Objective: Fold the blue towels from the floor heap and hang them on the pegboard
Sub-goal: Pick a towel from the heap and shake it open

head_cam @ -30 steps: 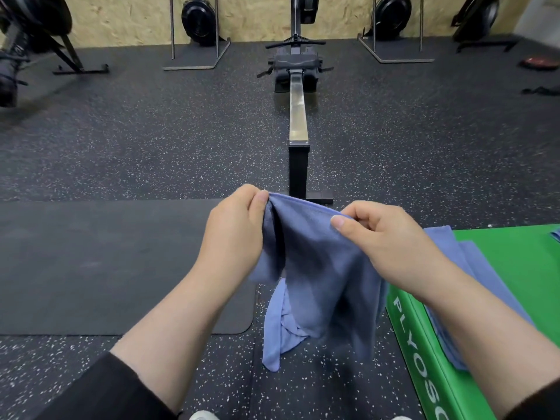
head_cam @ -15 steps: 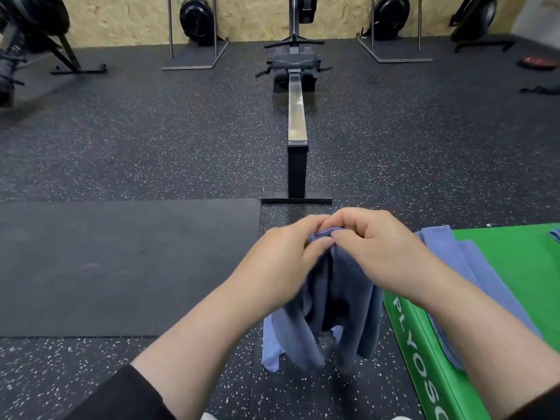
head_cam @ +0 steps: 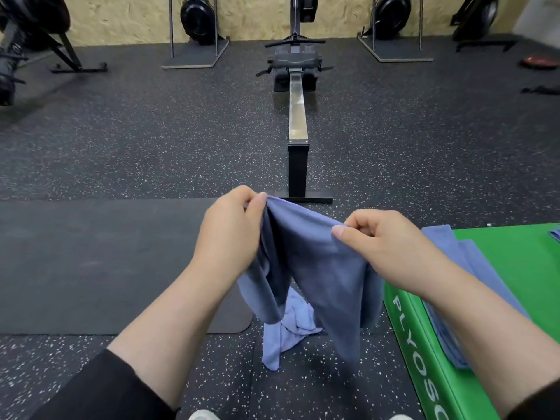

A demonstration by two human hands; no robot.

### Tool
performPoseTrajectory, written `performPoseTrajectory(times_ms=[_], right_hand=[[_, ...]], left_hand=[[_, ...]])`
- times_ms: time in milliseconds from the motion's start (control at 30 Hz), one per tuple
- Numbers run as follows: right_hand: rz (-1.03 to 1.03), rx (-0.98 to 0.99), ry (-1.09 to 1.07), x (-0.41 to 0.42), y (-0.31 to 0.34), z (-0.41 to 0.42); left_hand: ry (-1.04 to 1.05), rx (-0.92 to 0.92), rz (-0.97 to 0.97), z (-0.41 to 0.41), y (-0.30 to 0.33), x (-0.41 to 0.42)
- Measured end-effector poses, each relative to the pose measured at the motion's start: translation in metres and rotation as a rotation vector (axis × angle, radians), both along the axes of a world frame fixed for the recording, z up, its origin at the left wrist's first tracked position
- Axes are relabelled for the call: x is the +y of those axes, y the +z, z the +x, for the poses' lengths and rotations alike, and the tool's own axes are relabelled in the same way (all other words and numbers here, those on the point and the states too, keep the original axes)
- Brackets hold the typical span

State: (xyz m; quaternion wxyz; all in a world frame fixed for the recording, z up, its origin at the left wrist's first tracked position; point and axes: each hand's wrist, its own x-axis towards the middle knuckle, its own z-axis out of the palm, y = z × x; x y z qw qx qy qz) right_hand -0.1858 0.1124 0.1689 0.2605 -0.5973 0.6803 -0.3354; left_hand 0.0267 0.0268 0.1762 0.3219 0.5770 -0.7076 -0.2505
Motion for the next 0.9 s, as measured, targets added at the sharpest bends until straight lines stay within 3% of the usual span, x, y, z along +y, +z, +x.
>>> performPoseTrajectory(times_ms=[100,300,400,667,900], right_hand=[[-0.041,0.004,-0.003,-0.003,-0.001,0.002],[-0.065,0.028,0.095,-0.004,-0.002,0.008],[-0.085,0.031,0.127,-0.005,-0.004,0.009],[-0.107,-0.094,0.089,-0.006,-0.007,0.009],[-0.034,0.018,0.058,-0.004,-0.009,0.003]], left_hand=[[-0.064,-0.032,0.027,-0.002,-0.002,0.003],[-0.429,-0.075,0.05,-0.022,-0.002,0.028],[-0.515,-0.113,0.03,-0.028,-0.007,0.033],[-0.415,-0.111,0.047,-0.029,-0.012,0.03],[-0.041,0.048,-0.007,-0.012,-0.001,0.009]])
